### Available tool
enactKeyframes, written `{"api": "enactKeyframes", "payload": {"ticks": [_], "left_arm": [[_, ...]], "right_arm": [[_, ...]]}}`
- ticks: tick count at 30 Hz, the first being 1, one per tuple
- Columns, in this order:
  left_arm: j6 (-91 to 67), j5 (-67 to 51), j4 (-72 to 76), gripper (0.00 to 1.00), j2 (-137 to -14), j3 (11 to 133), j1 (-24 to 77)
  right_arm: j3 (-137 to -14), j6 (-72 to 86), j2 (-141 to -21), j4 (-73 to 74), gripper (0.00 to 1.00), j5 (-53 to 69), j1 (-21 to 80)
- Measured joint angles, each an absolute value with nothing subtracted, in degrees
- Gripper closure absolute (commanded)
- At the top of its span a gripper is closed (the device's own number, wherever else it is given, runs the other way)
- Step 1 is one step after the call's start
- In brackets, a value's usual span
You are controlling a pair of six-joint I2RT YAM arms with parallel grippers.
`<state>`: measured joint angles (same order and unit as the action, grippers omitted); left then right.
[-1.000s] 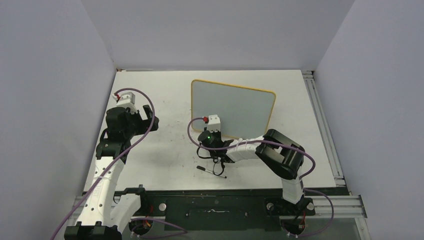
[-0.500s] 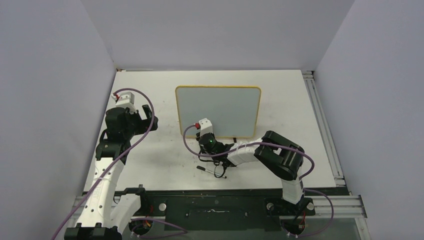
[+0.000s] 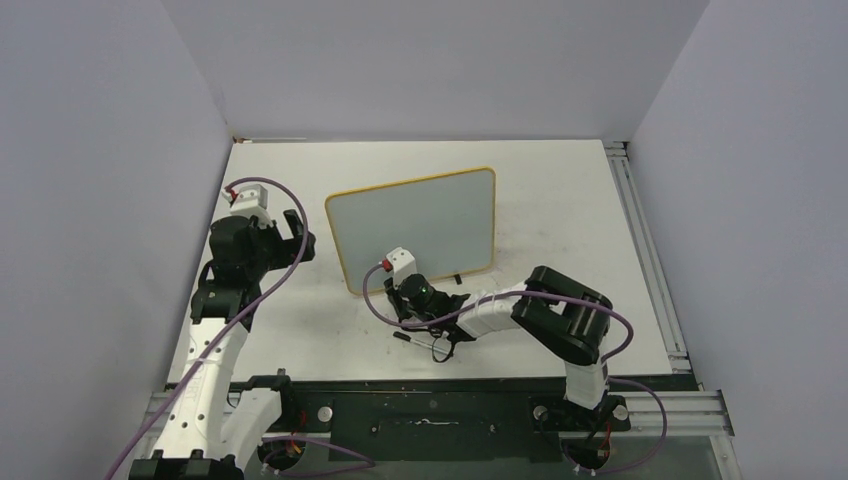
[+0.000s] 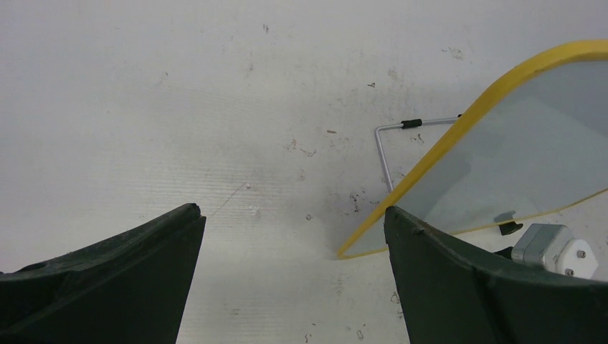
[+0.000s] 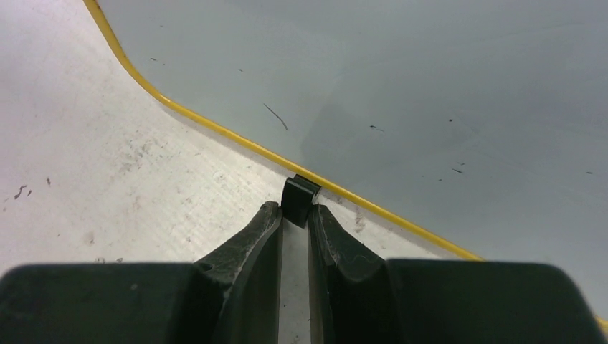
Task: Write a sentence on the whiteboard
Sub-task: Move the whiteboard to the center of the board.
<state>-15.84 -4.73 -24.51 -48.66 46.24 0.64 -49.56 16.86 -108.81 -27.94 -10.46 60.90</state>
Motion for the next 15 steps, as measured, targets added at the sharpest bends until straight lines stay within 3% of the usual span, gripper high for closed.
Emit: {"api": "enactKeyframes", "payload": {"ticks": [5, 7, 10, 15], "left_arm": [[-15.7, -4.7, -23.8, 0.04, -47.0, 45.8, 0.6], [-15.4, -4.4, -23.7, 0.04, -46.1, 45.4, 0.8], [-14.5, -3.3, -23.4, 0.04, -44.3, 44.7, 2.2], [-13.1, -1.8, -23.3, 0.04, -42.4, 44.4, 6.7]], "right_arm": [[-49.5, 17.0, -107.4, -25.1, 0.41, -7.9, 61.6], [-49.5, 17.0, -106.3, -23.7, 0.30, -6.5, 62.3], [-49.5, 17.2, -103.5, -21.4, 0.19, -5.2, 63.0], [-47.9, 17.4, -96.2, -17.9, 0.13, -3.6, 63.2]]}}
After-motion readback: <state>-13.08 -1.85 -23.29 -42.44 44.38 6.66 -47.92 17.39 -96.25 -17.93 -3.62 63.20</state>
